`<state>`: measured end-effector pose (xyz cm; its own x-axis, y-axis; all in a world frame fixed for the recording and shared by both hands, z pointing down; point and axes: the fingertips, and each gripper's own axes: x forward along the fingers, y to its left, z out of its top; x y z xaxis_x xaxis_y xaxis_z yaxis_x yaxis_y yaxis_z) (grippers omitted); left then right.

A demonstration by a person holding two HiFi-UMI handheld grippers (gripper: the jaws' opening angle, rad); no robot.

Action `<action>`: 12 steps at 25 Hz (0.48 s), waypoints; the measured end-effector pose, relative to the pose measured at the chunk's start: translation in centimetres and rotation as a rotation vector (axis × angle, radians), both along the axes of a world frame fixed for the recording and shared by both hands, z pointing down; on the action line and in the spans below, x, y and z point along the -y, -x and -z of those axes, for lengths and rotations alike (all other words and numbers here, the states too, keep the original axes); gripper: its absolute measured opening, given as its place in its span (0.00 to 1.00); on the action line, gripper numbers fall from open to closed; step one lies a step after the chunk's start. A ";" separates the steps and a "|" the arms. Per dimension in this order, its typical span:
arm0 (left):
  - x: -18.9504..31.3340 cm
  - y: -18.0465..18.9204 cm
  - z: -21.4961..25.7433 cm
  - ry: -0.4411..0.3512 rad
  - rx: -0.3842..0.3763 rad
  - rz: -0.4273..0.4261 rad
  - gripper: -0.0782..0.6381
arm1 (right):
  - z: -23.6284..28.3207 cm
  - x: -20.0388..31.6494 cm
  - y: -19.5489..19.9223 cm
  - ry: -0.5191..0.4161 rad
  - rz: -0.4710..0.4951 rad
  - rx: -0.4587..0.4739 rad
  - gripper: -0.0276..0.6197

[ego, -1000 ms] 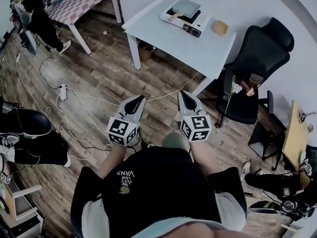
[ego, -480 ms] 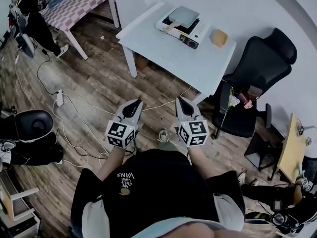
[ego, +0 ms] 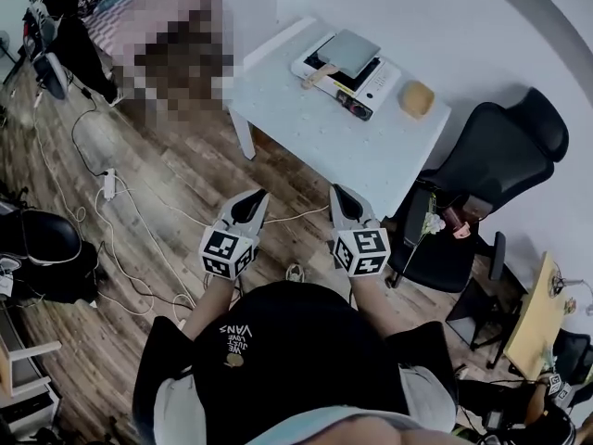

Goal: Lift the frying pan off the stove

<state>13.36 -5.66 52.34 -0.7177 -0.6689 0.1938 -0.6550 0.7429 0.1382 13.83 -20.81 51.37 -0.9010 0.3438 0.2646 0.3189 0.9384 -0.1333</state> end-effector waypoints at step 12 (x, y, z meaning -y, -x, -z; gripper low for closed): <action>2.1 4.9 -1.3 -0.016 -0.054 -0.023 0.22 | -1.3 1.7 5.6 0.103 0.017 -0.034 0.10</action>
<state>8.50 -7.79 53.66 -0.6909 -0.6882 0.2215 -0.6630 0.7253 0.1854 8.26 -22.54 52.69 -0.8857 0.3863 0.2575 0.3286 0.9134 -0.2403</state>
